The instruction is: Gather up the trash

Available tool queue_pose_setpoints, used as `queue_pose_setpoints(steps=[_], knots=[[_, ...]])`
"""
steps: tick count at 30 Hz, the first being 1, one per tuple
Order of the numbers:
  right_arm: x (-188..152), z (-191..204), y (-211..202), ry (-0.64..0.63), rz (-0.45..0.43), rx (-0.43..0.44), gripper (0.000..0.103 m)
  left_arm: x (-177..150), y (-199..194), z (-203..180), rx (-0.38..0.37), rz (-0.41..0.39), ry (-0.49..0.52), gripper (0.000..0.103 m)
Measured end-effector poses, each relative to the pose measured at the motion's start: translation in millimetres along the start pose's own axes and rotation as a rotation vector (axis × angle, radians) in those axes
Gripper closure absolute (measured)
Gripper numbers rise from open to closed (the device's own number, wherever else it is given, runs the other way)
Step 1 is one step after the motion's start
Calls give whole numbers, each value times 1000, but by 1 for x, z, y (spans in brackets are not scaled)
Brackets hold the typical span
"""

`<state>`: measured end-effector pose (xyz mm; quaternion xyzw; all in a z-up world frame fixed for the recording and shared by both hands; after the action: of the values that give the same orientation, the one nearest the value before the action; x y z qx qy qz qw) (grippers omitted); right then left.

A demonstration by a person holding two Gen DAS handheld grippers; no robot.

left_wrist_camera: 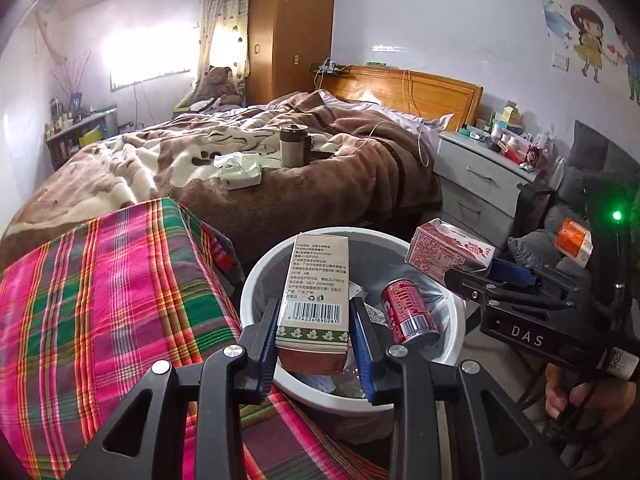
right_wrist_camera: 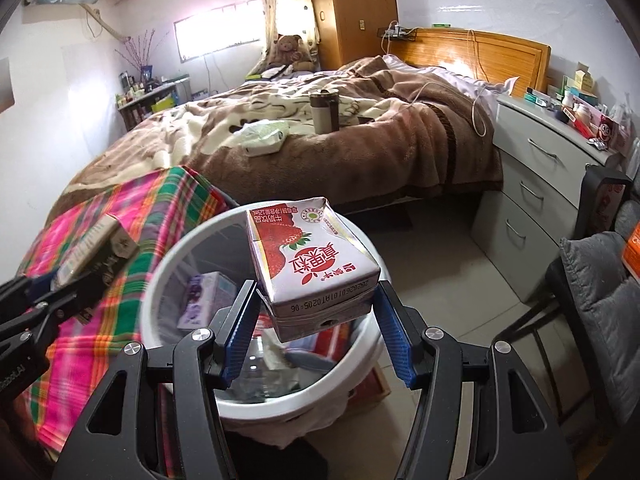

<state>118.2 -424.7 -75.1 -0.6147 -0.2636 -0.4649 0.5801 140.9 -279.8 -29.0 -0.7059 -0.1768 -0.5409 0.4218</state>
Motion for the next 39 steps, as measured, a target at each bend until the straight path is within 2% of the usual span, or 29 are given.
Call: queue_pose_setpoints(steps=[7, 11, 12, 14, 21, 31, 39], knots=[[-6, -7, 11, 26, 40, 54, 43, -7, 16, -13, -14, 25, -12, 68], [-8, -7, 13, 13, 56, 73, 43, -9, 18, -20, -25, 29, -13, 57], [-8, -7, 13, 8, 56, 73, 43, -8, 17, -21, -27, 25, -11, 52], [-7, -8, 12, 6, 53, 66, 36, -8, 16, -22, -22, 23, -16, 44], [-5, -5, 3, 21, 33, 74, 35, -9, 4, -10, 8, 16, -37, 44], [-4, 15, -32, 10, -38, 74, 35, -11, -32, 3, 64, -18, -52, 41], [-8, 37, -61, 23, -99, 104, 35, -17, -75, 18, 170, -68, -52, 38]])
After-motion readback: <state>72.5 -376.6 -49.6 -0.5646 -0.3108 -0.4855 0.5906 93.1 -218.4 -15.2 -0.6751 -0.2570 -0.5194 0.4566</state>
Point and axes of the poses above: each gripper's, at about its wrist camera, not at the fingertips, and y roughly the way its jaws point, z to its left, x to its top, the point moved 5 cm from there along y, roughly the way its jaws point, and after that the axes turned 15 degrees about -z, right-handed, at the moved point
